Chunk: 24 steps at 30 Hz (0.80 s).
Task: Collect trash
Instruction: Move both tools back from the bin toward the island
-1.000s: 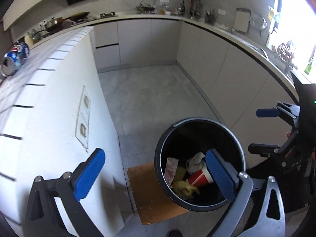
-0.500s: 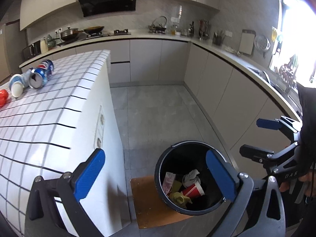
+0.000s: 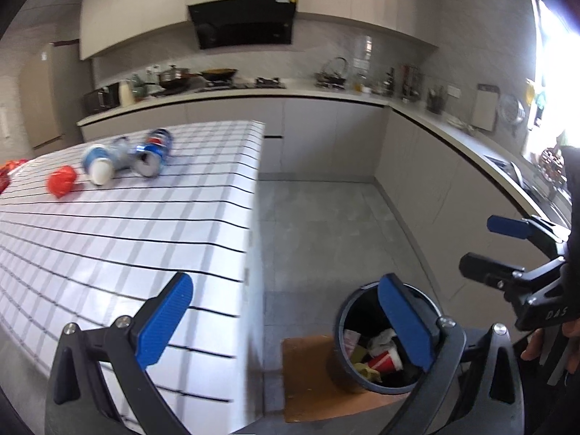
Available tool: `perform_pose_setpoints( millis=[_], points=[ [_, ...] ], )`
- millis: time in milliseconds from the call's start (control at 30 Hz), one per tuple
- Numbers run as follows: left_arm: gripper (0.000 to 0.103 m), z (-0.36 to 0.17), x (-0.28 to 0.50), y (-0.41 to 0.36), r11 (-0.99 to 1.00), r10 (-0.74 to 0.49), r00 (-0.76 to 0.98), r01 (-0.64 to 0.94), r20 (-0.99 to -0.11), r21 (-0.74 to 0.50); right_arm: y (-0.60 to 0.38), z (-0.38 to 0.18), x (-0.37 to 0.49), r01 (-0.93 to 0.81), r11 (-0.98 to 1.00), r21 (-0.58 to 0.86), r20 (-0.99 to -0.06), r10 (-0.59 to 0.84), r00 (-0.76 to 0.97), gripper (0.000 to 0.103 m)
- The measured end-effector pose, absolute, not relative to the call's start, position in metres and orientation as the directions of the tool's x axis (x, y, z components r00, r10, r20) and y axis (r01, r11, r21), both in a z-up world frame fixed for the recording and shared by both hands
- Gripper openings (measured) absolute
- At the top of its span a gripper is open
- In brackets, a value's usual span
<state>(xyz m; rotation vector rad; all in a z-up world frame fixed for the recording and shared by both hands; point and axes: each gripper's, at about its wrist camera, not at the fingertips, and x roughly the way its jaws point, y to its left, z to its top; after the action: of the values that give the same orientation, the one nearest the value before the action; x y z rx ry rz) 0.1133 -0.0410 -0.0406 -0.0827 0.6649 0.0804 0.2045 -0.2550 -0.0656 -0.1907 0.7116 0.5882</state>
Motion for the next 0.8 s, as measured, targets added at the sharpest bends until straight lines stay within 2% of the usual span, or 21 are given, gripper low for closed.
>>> perform_pose_setpoints(
  millis=[233,533,800],
  points=[
    [0.103,-0.021,0.09,0.003,0.972,0.164,0.785,-0.231,-0.597,-0.036,-0.213,-0.044,0.193,-0.621,0.782,0.046,-0.627,0.507,0.592,0.103],
    [0.103,-0.007,0.063,0.058,0.914,0.323,0.753,-0.405,-0.573,-0.018,-0.148,-0.028,0.189,-0.634,0.772,0.034,-0.632,0.508,0.585,0.103],
    [0.103,-0.011,0.055,0.117,0.889,0.348,0.738,-0.456,-0.578,-0.047,-0.093,-0.013,0.192,-0.651,0.758,0.028,-0.615,0.527,0.587,0.103]
  ],
)
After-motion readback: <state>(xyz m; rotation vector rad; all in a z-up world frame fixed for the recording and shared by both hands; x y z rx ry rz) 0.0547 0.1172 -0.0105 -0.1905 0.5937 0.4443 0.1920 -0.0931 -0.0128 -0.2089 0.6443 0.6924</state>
